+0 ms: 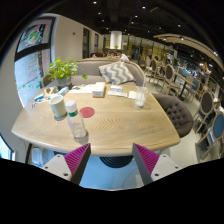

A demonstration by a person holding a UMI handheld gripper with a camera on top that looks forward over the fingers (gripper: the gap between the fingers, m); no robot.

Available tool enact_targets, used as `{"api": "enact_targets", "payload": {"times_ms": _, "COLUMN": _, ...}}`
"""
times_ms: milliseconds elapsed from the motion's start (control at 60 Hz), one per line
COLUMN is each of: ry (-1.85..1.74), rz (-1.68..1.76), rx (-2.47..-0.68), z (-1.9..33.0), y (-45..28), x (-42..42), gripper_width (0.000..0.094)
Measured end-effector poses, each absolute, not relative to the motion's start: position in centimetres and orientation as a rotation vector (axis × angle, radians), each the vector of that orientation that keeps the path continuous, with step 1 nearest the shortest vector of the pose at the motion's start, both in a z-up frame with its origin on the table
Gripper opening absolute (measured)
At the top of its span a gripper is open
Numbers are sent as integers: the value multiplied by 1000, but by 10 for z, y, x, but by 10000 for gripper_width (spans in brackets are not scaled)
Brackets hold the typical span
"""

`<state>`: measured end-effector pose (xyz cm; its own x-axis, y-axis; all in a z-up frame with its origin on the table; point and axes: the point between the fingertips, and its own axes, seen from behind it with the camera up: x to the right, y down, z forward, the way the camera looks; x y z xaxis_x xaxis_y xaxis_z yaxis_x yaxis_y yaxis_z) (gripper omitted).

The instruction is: Pour water

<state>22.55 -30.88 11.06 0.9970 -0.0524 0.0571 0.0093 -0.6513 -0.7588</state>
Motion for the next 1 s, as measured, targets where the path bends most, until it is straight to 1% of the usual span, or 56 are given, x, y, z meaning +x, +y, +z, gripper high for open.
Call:
{"api": "enact_targets", "payload": {"times_ms": 133, "ry": 4, "rz": -31, "rx": -2243, "z": 91, "y": -295, "x": 162, "gripper_width": 857}}
{"api": "enact_targets", "payload": {"times_ms": 283, "ry": -31, "rz": 26, "rx": -2159, "z": 76, "y": -246, "x": 110, "gripper_width": 859}}
{"api": "enact_targets", "payload": {"times_ms": 367, "ry": -39, "rz": 25, "rx": -2118, "z": 65, "y": -213, "x": 96, "gripper_width": 857}}
{"api": "enact_targets", "payload": {"times_ms": 533, "ry": -35, "rz": -17, "rx": -2075, "z": 41, "y": -158, "x": 95, "gripper_width": 849}}
{"api": "enact_targets", "payload": {"times_ms": 567, "ry": -35, "rz": -15, "rx": -2074, "z": 34, "y": -148, "x": 93, "gripper_width": 825}}
{"api": "enact_targets", "payload": {"times_ms": 600, "ry": -37, "rz": -13, "rx": -2078, "z": 29, "y": -145, "x": 92, "gripper_width": 777}}
{"api": "enact_targets", "payload": {"times_ms": 667, "ry": -33, "rz": -15, "rx": -2071, "z": 22, "y": -138, "x": 92, "gripper_width": 640}}
{"api": "enact_targets", "payload": {"times_ms": 717, "ry": -27, "rz": -14, "rx": -2067, "z": 17, "y": -133, "x": 90, "gripper_width": 518}}
{"api": "enact_targets", "payload": {"times_ms": 733, "ry": -22, "rz": -14, "rx": -2063, "z": 18, "y": -132, "x": 90, "gripper_width": 498}}
{"api": "enact_targets", "payload": {"times_ms": 1000, "ry": 22, "rz": -48, "rx": -2075, "z": 27, "y": -128, "x": 87, "gripper_width": 404}}
